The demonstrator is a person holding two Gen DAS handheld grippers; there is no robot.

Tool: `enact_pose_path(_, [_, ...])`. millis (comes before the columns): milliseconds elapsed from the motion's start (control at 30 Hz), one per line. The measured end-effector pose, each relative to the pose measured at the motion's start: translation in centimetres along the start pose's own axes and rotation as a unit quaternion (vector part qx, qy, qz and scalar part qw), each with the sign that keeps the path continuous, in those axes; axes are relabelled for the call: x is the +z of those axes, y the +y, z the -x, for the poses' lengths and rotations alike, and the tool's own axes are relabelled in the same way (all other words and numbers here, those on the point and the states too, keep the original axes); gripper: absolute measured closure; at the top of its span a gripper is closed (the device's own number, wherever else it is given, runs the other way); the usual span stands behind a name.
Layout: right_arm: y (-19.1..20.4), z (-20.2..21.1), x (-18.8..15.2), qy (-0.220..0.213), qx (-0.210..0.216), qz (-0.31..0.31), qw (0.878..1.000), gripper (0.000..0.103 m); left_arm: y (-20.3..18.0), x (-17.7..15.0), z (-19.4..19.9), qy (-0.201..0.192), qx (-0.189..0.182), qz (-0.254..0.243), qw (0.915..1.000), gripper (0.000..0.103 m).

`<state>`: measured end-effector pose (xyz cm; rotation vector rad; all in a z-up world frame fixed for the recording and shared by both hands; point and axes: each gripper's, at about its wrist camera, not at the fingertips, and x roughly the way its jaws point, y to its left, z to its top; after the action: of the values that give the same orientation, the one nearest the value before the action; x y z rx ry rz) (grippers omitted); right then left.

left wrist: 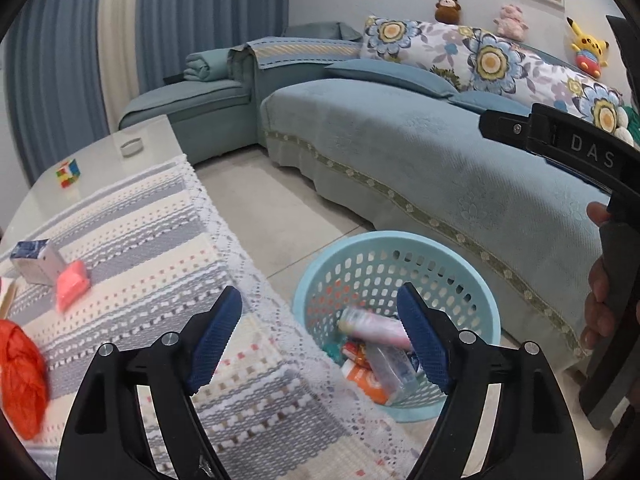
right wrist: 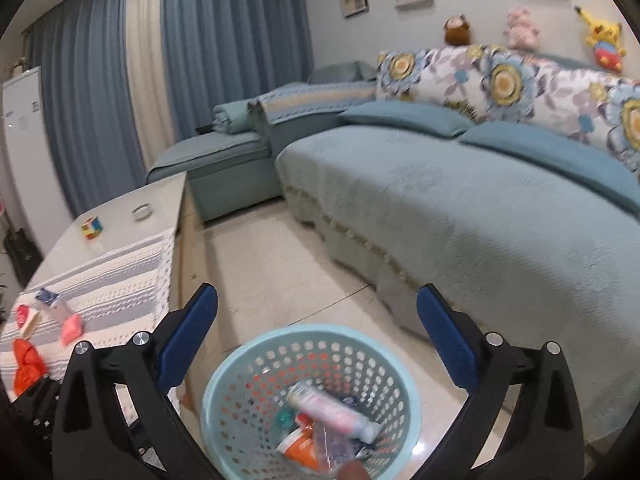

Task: Collect trash
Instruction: 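Move both tools back over the red plastic bag on the table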

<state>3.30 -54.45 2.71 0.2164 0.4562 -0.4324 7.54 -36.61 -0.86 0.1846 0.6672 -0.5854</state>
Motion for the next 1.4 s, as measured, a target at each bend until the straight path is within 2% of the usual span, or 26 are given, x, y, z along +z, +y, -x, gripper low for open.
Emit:
enact_pose_path(67, [0.4,0.3,0.1,-0.008,-0.017,-0.001,1.0,0.008,0.4,0.1,0.5,-0.007,0.005,0.002,1.0,0.025])
enact_pose_path(300, [0.6,0.5,0.2,-0.008,0.029,-0.024,0.999,0.008,2.6,0.4,2.0,-0.017,0.02,0.019,0.9995,0.023])
enact_pose_path(500, [3.6,1.2,0.3,-0.027,0.032,0.017,0.999,0.008,5.9,0.0,2.8,-0.014,0.04,0.037,0.9984,0.023])
enact_pose_path(667, [7.6,0.4,-0.3,-0.002,0.031,0.079,0.996,0.008,9.4,-0.5,3.9,-0.015,0.054,0.056,0.9969,0.023])
enact_pose_path(900, [13.6,-0.8,-1.7,0.031,0.076,0.121,0.989,0.008,15.2,-1.5,5.5,-0.013,0.085,0.089,0.9923,0.023])
enact_pose_path(1033, [16.9,-1.3,-2.2,0.047,0.101,0.118,0.987,0.008,18.6,-2.1,6.4,-0.008,0.103,0.109,0.9886,0.023])
enact_pose_path(1167, [20.8,-2.3,-2.7,0.086,0.126,0.095,0.984,0.008,21.3,-3.0,7.6,-0.002,0.12,0.112,0.9864,0.023])
enact_pose_path(1300, [24.6,-2.7,-3.4,0.103,0.175,0.092,0.975,0.008,23.9,-3.8,9.4,-0.003,0.139,0.121,0.983,0.023])
enact_pose_path(1400, [27.7,-3.0,-4.0,0.114,0.175,0.102,0.973,0.008,25.9,-4.4,10.9,0.002,0.147,0.127,0.981,0.023])
